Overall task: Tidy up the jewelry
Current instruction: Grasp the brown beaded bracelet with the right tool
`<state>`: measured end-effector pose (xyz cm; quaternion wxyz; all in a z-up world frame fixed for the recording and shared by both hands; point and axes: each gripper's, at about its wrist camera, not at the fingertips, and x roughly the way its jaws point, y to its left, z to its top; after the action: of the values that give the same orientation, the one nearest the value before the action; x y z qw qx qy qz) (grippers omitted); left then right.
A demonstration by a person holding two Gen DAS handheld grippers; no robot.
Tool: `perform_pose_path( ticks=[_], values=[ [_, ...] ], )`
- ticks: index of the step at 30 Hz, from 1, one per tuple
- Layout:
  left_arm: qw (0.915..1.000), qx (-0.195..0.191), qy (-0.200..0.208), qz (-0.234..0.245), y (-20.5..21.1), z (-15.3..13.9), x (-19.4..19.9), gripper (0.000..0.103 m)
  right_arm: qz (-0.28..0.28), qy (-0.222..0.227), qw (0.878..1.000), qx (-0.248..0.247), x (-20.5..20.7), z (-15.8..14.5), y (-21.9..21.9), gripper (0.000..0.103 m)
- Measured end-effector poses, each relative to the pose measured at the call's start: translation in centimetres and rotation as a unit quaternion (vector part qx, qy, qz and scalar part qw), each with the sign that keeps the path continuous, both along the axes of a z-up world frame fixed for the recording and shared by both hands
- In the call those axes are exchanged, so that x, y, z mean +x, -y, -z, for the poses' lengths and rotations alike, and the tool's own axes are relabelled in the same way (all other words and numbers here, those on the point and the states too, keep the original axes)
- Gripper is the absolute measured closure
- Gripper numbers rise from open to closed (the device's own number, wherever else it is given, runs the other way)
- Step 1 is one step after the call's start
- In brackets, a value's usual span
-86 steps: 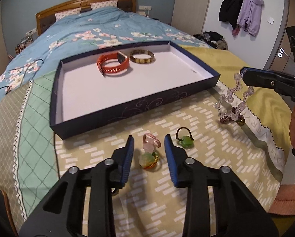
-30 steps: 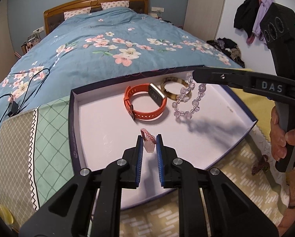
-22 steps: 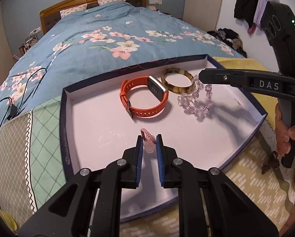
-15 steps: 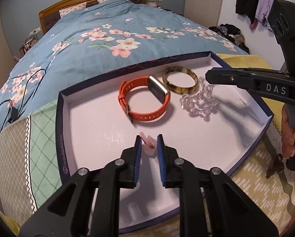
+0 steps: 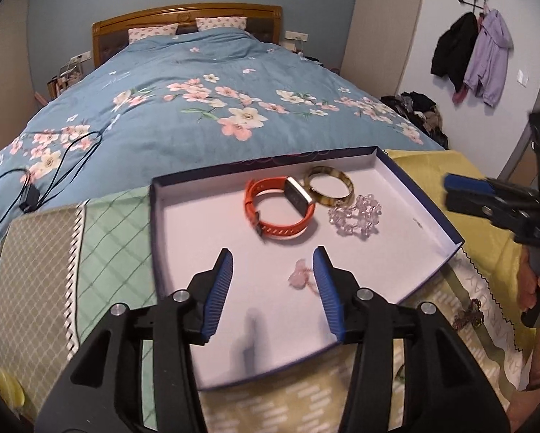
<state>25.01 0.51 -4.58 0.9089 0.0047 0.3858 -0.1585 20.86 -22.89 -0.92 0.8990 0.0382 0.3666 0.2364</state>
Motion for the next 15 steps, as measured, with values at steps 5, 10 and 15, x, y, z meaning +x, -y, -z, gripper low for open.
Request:
perform_pose_path(
  ticks=[5,10,15],
  values=[
    [1.0,0.0,-0.006,0.0,-0.9,0.6,-2.1,0.057,-0.006,-0.013,1.0,-0.018,-2.9,1.0,1.5,0.051],
    [0.9998,-0.002,0.008,0.016,-0.7,0.4,-5.3,0.056,-0.009,-0.038,0.999,-0.036,-5.4,2.7,2.9,0.051],
    [0.9996,0.001,0.018,0.022,-0.3,0.5,-8.1,0.053,-0.018,-0.053,0.997,-0.052,-7.7,4.0,3.1,0.057]
  ],
)
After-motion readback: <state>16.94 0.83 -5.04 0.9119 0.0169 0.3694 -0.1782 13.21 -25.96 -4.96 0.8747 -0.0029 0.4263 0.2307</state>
